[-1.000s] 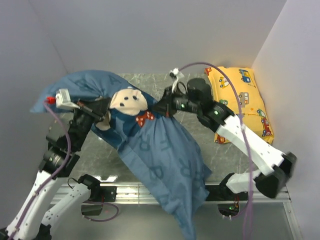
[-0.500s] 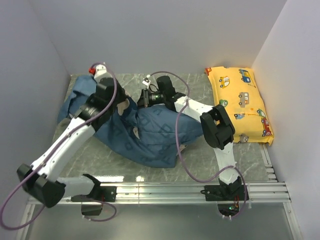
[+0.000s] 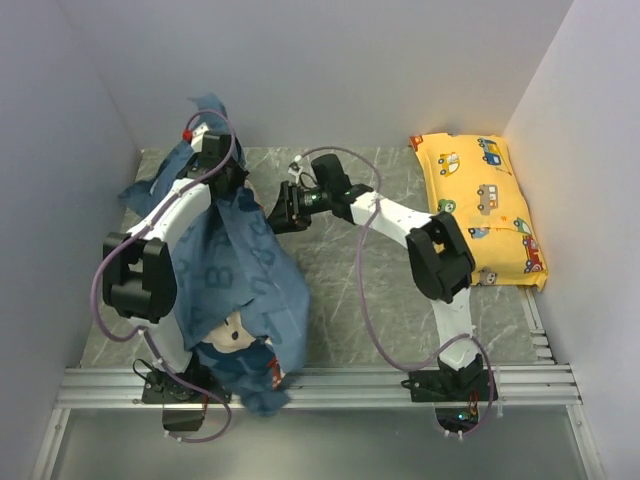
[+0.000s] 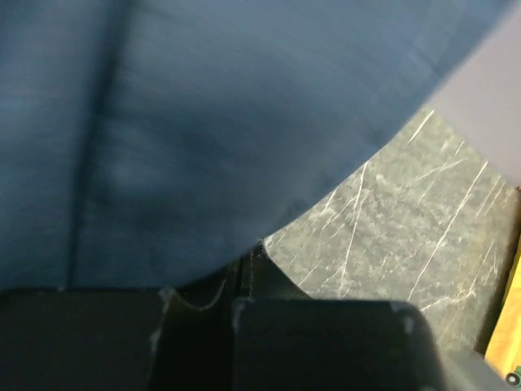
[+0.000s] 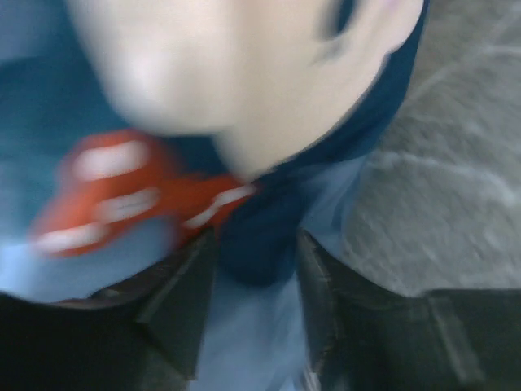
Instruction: Remove the pillowcase from the pillow
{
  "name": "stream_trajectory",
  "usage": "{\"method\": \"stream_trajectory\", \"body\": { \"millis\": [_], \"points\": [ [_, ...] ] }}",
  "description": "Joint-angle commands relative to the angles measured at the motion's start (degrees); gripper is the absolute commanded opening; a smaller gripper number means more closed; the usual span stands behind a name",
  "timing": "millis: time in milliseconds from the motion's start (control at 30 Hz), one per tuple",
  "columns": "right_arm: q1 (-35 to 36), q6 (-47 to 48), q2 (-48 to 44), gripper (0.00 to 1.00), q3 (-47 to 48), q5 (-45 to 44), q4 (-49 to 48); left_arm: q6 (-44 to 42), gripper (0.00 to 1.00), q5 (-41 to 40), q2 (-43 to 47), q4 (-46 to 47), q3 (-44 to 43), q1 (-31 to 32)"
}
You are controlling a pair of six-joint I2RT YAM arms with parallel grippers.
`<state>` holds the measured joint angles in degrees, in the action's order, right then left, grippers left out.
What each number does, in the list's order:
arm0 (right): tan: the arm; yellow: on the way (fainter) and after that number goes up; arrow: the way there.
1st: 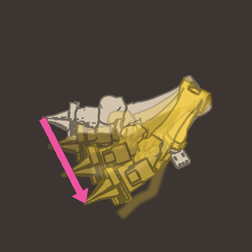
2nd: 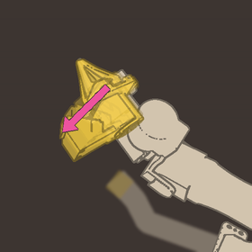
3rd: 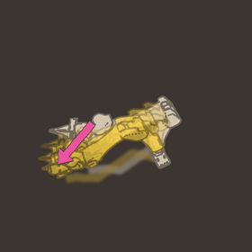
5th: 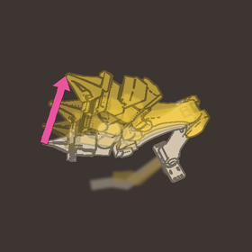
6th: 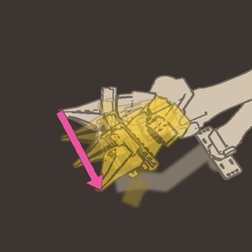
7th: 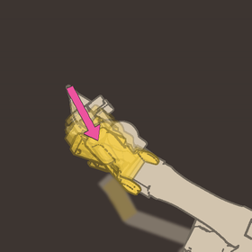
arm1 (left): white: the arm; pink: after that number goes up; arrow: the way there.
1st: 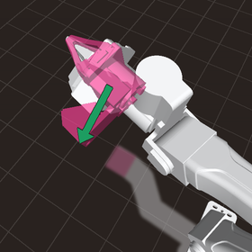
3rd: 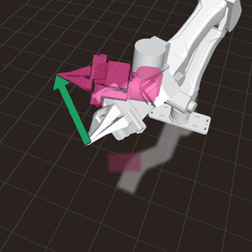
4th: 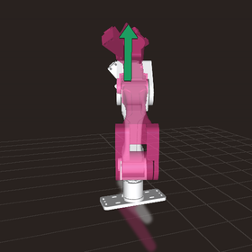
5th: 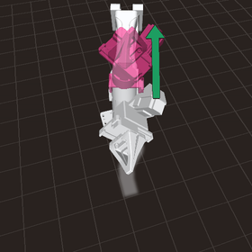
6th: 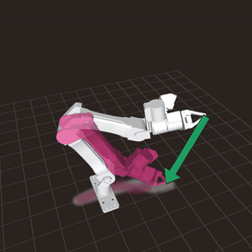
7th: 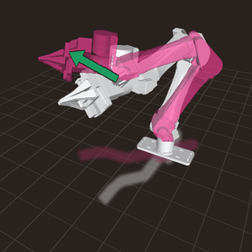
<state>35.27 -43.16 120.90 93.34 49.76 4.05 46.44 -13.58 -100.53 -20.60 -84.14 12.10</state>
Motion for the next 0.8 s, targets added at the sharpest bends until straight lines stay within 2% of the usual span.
{"method": "stream_trajectory", "body": {
  "millis": [0,100,233,333,367,433,467,533,567,667,767],
  "points": [
    [-2.9,4.0,-13.7,0.57,1.7,-8.6,5.9,2.8,0.0,4.1,-1.5,1.1,2.1,-1.3],
    [-5.6,4.0,-20.5,0.61,0.5,-17.0,7.9,4.4,0.0,5.4,-1.5,3.1,4.7,-1.4],
    [-6.1,6.9,-29.9,0.64,-0.3,-27.2,10.9,5.9,0.01,7.4,-3.3,2.8,2.9,-1.8],
    [-5.5,9.1,-37.8,0.67,-4.1,-29.4,12.4,5.6,0.15,8.8,-4.4,2.9,0.5,-1.8],
    [-4.9,9.6,-39.9,0.67,-6.0,-30.1,12.9,5.2,0.25,9.0,-4.6,2.9,-0.2,-1.8],
    [-0.9,11.4,-46.9,0.67,-13.6,-33.7,12.5,3.7,0.34,10.1,-4.8,3.5,-1.8,-1.8],
    [1.1,12.0,-49.0,0.68,-16.2,-36.5,12.5,3.1,0.46,11.5,-4.8,3.7,-2.3,-1.8],
    [8.3,13.3,-54.7,0.69,-24.1,-43.5,12.1,1.6,0.57,12.8,-4.3,4.8,-3.4,-1.8],
    [10.2,12.2,-56.4,0.69,-27.1,-44.6,10.3,1.3,0.67,14.4,-3.9,5.4,-3.4,-1.9],
    [15.3,8.5,-63.4,0.69,-41.3,-47.8,5.7,-0.3,0.79,17.6,-0.9,8.1,-3.4,-1.8],
    [20.5,5.6,-65.2,0.69,-48.6,-49.7,1.4,-2.5,0.83,19.6,1.6,7.0,-5.9,-1.6]
  ]
}}
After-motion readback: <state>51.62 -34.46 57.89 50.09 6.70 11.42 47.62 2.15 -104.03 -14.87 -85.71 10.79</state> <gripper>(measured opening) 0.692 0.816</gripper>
